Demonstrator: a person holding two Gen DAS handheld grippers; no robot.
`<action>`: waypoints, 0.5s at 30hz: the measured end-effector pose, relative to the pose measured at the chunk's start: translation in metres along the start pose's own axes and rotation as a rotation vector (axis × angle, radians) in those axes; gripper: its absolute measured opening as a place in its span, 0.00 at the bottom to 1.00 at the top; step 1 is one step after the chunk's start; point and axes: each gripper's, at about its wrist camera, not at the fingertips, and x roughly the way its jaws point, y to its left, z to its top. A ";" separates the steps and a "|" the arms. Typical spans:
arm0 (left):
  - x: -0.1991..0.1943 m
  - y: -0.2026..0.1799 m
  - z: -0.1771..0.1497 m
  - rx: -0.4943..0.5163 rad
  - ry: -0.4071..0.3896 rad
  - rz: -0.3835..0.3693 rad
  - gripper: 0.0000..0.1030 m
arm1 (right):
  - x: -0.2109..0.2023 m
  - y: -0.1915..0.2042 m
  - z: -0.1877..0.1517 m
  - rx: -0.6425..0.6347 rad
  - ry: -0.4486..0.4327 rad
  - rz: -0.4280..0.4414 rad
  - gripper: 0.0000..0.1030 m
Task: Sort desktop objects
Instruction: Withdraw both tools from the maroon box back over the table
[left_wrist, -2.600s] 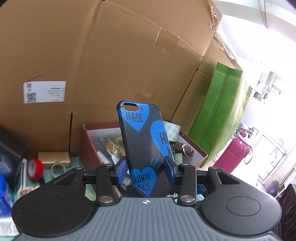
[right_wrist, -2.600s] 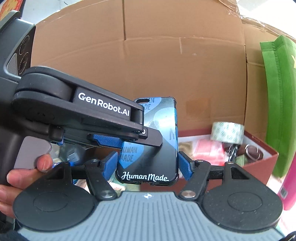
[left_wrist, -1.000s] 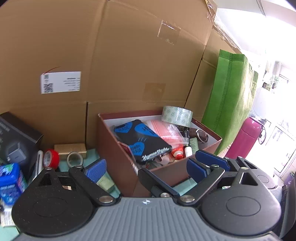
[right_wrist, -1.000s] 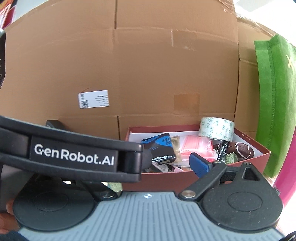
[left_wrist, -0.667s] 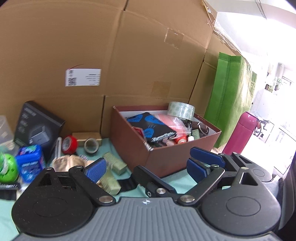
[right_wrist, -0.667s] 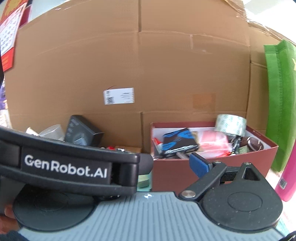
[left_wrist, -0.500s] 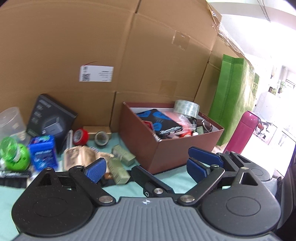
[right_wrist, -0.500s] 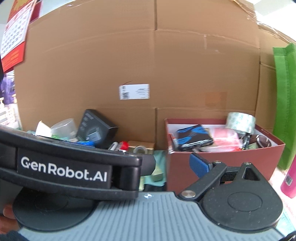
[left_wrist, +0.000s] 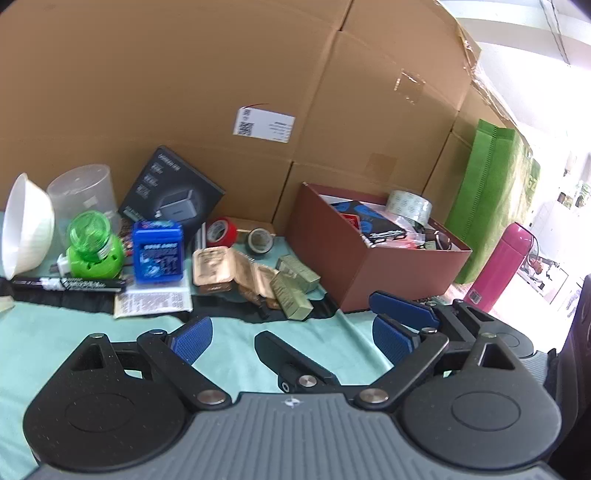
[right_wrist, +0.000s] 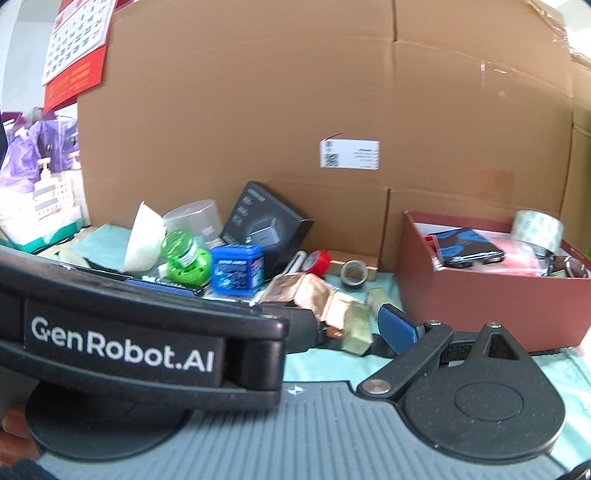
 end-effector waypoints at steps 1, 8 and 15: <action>-0.001 0.003 -0.001 -0.007 0.002 0.001 0.94 | 0.001 0.003 -0.001 -0.004 0.004 0.005 0.92; -0.007 0.014 -0.008 -0.038 0.010 0.016 0.94 | 0.005 0.018 -0.003 -0.030 0.026 0.027 0.92; 0.004 0.035 -0.010 -0.085 0.047 0.050 0.94 | 0.017 0.024 -0.007 -0.019 0.051 0.073 0.92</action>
